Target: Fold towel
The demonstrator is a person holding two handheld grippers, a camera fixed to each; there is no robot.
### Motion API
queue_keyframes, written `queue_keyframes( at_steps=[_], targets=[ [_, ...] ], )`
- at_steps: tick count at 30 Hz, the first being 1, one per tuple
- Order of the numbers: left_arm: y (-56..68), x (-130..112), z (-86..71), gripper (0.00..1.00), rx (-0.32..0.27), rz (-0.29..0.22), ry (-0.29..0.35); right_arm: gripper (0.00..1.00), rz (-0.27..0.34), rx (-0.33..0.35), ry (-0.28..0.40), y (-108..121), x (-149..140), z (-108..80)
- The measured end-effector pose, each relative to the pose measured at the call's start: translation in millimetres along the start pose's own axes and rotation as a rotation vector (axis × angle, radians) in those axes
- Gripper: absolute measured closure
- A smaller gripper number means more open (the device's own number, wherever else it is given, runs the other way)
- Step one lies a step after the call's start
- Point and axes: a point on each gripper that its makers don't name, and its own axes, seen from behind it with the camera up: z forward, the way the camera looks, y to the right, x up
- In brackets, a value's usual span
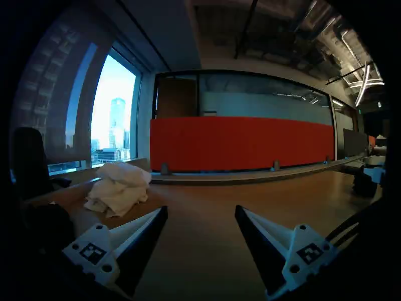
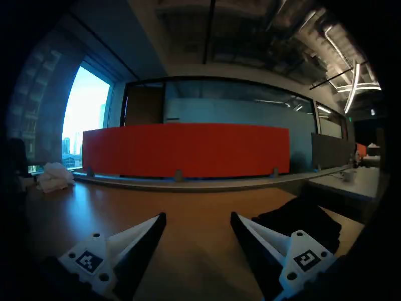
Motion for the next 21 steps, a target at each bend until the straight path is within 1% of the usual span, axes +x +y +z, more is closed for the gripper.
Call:
queue_keyframes(
  at_steps=[21],
  targets=[
    [0.1, -0.5, -0.3, 0.0, 0.0, 0.0, 0.0, 0.01, -0.003, 0.001, 0.0, -3.0, -1.8, 0.5]
  ],
)
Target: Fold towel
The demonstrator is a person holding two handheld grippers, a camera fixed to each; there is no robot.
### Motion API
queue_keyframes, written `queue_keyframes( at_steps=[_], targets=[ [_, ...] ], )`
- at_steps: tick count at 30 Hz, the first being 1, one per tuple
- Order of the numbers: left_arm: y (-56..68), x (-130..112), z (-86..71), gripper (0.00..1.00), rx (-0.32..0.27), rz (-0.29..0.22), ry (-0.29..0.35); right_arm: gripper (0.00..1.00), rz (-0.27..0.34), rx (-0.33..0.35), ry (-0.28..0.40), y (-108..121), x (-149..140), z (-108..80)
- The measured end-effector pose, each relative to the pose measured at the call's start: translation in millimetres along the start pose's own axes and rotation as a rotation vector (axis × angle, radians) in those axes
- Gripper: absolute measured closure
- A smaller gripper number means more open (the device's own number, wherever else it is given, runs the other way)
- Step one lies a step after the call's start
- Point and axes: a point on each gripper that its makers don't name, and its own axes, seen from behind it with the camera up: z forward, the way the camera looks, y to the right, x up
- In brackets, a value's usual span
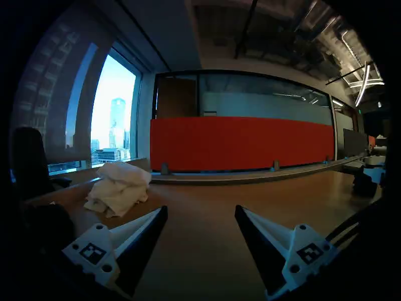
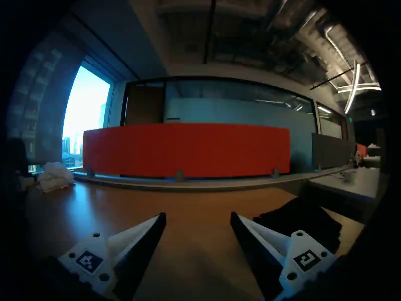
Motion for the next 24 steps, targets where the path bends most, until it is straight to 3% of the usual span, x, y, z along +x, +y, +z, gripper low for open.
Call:
queue_keyframes(
  at_steps=[24],
  targets=[
    [-0.1, -0.3, 0.1, 0.01, 0.0, 0.0, 0.0, 0.01, 0.003, -0.001, -0.001, -0.2, 0.4, -1.5]
  ],
)
